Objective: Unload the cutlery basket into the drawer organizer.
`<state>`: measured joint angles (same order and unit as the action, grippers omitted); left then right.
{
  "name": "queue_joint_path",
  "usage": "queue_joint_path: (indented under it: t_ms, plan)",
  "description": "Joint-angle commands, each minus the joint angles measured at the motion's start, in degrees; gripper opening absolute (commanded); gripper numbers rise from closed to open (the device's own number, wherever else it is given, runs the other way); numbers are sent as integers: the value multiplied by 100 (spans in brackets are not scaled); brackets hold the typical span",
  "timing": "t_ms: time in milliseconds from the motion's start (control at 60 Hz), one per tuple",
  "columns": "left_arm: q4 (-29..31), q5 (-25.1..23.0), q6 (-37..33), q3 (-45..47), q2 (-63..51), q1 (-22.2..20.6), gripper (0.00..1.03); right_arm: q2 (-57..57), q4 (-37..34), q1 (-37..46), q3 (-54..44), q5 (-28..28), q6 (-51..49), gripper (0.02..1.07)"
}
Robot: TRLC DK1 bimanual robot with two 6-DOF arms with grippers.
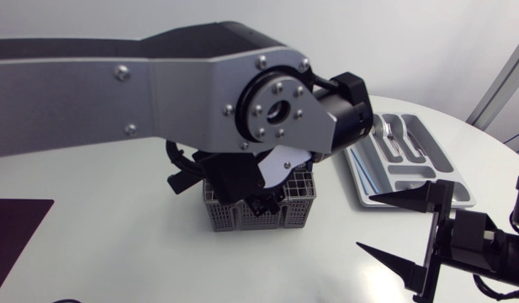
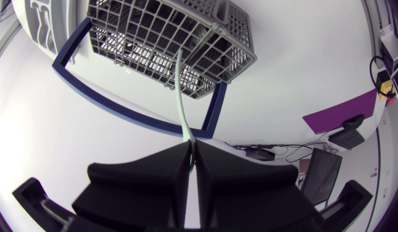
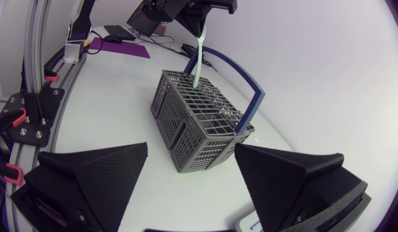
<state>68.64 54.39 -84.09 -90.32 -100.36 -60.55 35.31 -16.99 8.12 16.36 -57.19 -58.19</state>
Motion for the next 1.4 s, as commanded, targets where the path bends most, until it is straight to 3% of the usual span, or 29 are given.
queue_joint_path:
  t_ms: [0, 350, 650, 983, 1383]
  plan:
    - [79, 107, 121, -126, 192, -62, 6, -59, -102, -56, -124, -12, 194, 99]
    - [70, 168, 288, -143, 456, -255, 6, -305, -85, -223, 43, 6, 766, 99]
    - [-527, -69, 587, 217, 877, -440, 6, -200, -199, -882, 632, 6, 1697, 99]
    - [-2487, -816, 403, 1351, 1510, -624, 6, 486, -155, -1647, 1387, -20, 2576, 97]
    - [-4728, -1941, 25, 2625, 2090, -607, 6, 1848, -102, -1867, 2187, -126, 2717, 94]
